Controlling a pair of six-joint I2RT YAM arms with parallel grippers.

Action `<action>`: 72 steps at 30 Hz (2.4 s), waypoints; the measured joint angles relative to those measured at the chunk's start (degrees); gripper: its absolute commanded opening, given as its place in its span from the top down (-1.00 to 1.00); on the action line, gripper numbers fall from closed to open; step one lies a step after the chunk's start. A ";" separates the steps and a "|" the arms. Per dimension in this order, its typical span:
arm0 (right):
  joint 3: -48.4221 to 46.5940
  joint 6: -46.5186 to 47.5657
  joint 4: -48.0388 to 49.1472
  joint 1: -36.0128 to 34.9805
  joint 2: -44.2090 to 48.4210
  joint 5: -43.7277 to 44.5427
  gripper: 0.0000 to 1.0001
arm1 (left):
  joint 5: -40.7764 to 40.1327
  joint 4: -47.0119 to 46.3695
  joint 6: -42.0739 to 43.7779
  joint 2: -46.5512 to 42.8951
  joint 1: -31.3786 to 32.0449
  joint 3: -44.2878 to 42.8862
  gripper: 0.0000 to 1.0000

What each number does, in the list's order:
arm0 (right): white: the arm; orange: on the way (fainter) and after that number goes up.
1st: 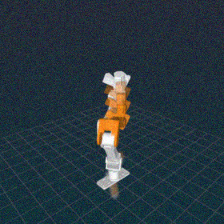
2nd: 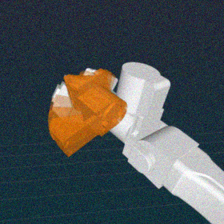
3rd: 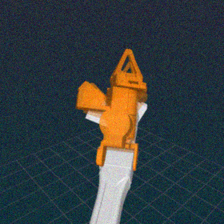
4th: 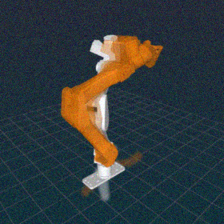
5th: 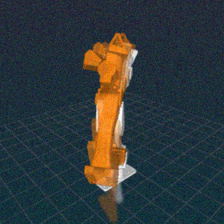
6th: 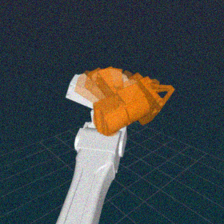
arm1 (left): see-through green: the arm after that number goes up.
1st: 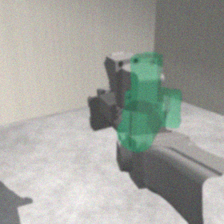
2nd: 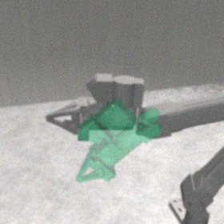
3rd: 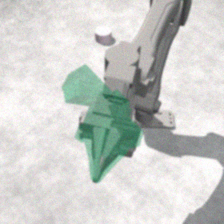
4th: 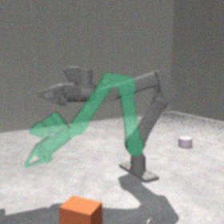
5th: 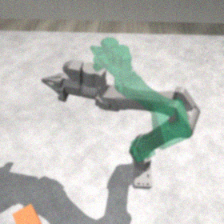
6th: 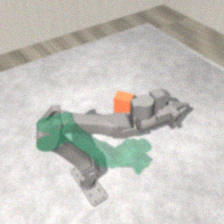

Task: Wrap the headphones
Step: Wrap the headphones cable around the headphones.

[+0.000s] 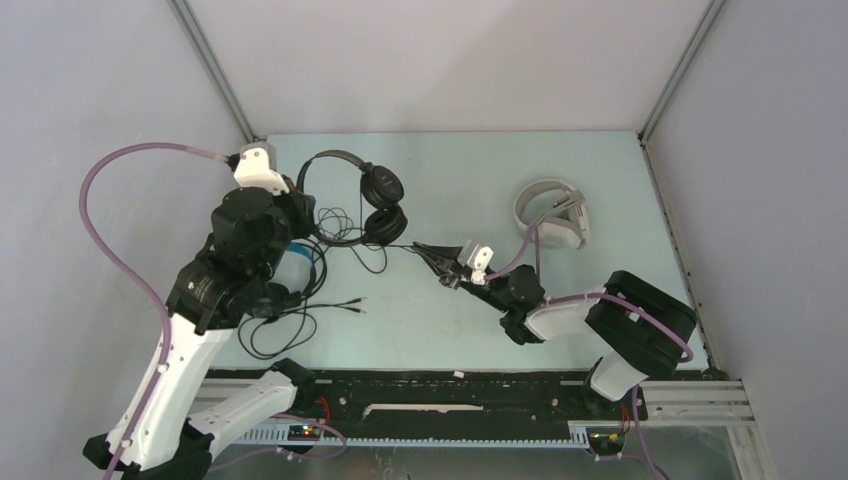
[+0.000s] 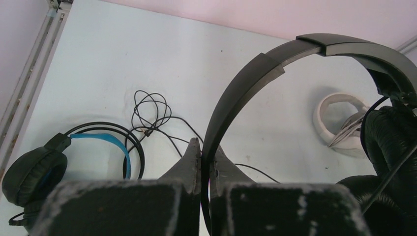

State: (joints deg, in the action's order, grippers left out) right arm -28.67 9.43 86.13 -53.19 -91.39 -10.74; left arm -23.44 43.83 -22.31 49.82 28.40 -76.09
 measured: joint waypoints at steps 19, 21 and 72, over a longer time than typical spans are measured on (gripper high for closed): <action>-0.74 -1.57 0.11 -0.42 -1.22 0.48 1.00 | -4.90 -5.49 -1.62 -2.75 -0.61 3.98 1.00; -0.76 -1.75 0.13 -0.50 -1.22 0.46 1.00 | -4.87 -6.05 -1.62 -2.71 -0.61 3.98 1.00; -12.81 1.68 -1.60 -6.16 -13.38 -6.86 -0.25 | 6.29 9.49 -7.08 4.17 -0.96 -4.17 1.00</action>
State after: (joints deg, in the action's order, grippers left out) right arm -41.47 11.11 84.53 -59.35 -104.77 -17.61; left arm -17.15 53.32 -29.39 54.00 27.44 -80.27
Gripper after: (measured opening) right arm 0.630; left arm 0.025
